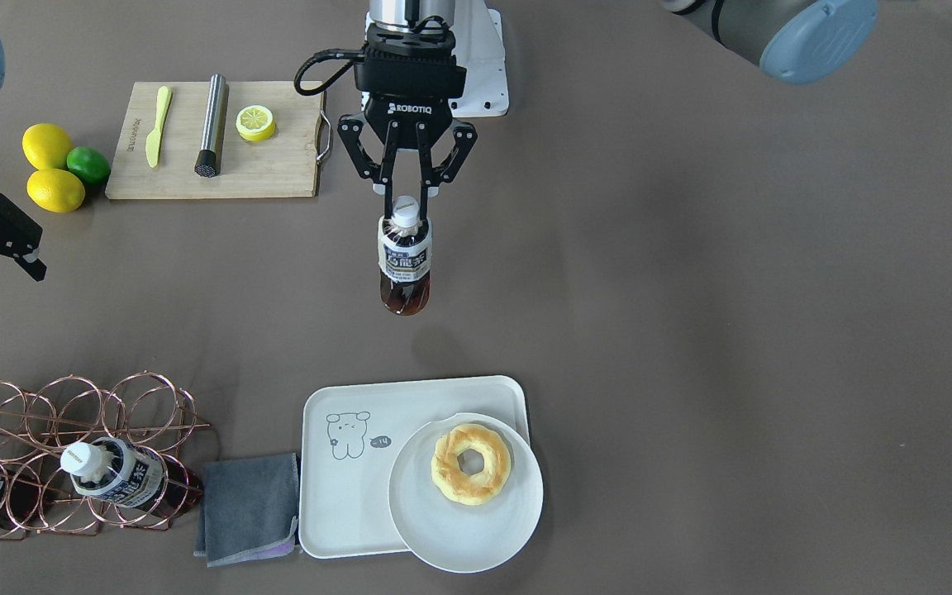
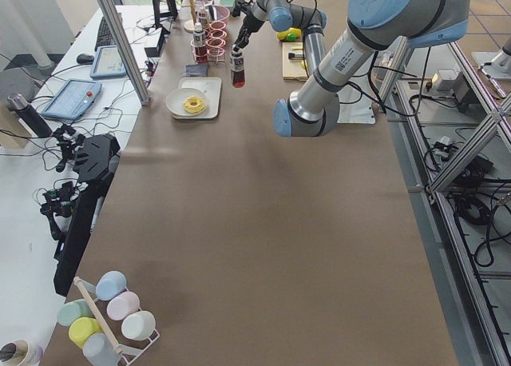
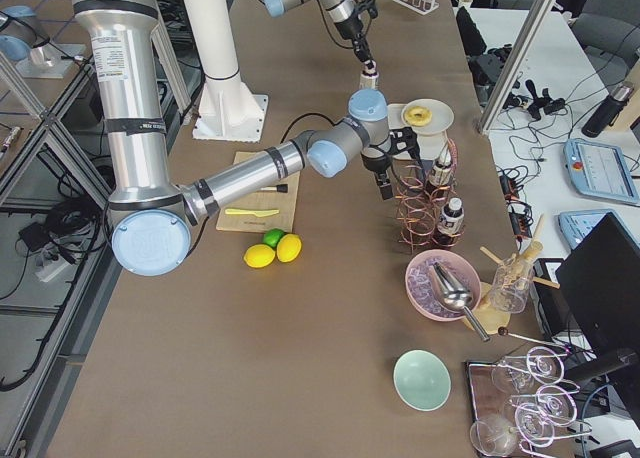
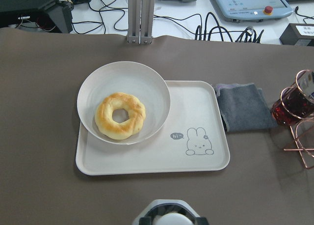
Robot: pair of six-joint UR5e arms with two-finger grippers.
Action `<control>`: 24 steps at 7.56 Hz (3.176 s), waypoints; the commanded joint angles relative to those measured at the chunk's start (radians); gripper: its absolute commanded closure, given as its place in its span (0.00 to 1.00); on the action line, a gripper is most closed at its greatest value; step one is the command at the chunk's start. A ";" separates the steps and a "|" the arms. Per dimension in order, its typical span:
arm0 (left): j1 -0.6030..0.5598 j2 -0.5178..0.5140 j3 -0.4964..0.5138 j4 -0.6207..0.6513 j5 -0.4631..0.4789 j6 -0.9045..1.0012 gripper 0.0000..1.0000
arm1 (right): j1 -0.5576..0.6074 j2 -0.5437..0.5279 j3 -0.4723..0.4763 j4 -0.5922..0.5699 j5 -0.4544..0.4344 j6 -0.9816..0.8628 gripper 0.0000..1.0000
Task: Place tea on tray
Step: 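Lift the bottle with the left gripper and carry it toward the tray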
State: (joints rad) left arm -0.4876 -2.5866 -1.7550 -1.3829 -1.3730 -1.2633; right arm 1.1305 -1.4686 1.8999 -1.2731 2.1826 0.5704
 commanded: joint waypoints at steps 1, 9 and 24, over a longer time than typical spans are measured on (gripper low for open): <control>-0.095 -0.251 0.347 -0.027 -0.032 -0.033 1.00 | 0.002 -0.006 -0.001 -0.002 0.002 0.000 0.00; -0.166 -0.431 0.929 -0.369 -0.031 0.021 1.00 | 0.161 -0.197 -0.101 -0.014 0.062 -0.199 0.01; -0.140 -0.439 0.996 -0.446 -0.054 0.065 1.00 | 0.170 -0.203 -0.110 -0.014 0.062 -0.211 0.01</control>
State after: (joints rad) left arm -0.6268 -3.0360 -0.7591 -1.8270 -1.4266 -1.2008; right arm 1.3008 -1.6722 1.7936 -1.2870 2.2442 0.3590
